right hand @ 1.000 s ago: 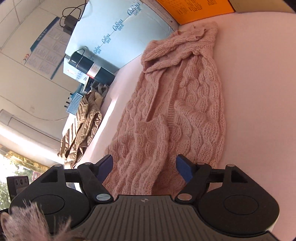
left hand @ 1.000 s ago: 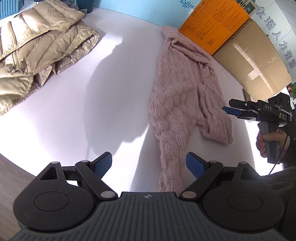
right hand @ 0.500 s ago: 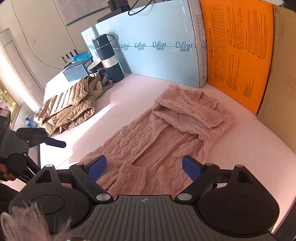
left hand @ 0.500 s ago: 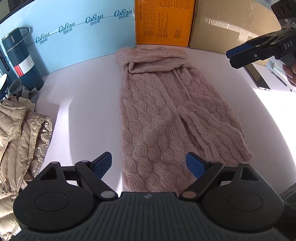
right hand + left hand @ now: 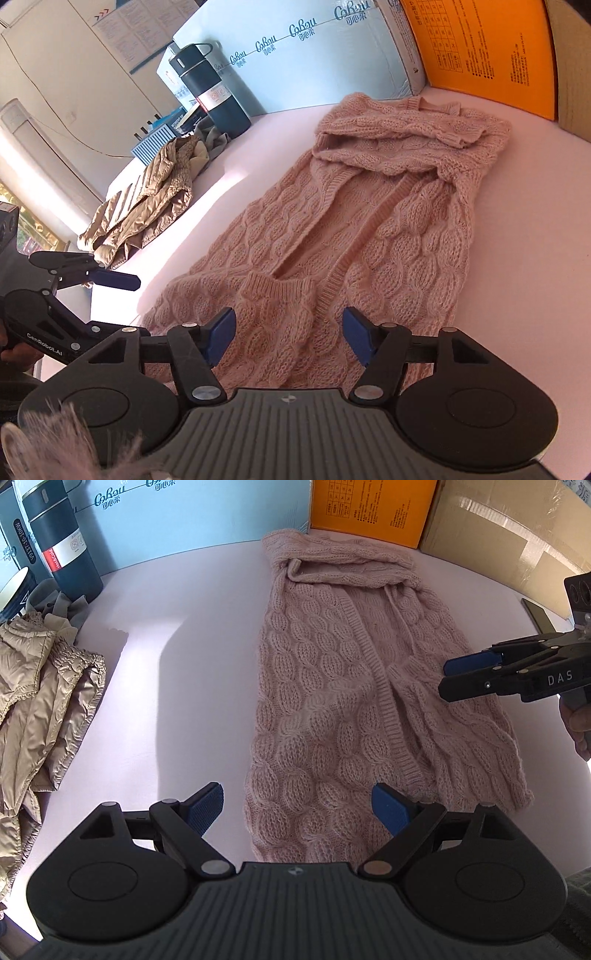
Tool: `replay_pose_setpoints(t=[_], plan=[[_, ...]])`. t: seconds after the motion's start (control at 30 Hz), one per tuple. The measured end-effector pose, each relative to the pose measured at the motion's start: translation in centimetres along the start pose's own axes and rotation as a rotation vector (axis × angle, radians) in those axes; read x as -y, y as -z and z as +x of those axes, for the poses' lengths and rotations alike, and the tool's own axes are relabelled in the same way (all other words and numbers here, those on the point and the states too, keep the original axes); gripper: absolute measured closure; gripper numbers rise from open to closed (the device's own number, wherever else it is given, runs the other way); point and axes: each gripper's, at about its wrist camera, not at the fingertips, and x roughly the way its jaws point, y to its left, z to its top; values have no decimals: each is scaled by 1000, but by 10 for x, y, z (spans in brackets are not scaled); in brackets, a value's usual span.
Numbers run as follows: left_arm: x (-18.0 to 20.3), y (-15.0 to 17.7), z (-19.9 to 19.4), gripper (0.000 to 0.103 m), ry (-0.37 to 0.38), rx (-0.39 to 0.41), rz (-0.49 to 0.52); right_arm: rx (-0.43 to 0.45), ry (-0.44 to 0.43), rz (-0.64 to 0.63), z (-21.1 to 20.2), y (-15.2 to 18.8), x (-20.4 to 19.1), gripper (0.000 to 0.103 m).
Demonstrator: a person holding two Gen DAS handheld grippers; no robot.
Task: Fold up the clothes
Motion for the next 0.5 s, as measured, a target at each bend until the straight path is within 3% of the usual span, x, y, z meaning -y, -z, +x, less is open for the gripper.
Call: replay_pose_setpoints(t=[0.43,0.47,0.5], plan=[[5,2,7,16,7,-47,1,15,-6,6,14,0,1,41],[6,2,6,16,5,-45,5,14,2,-7,15,0,-1,42],[6,2,6,16,4,-44,8,11,14,-24,15,0,-4,52]])
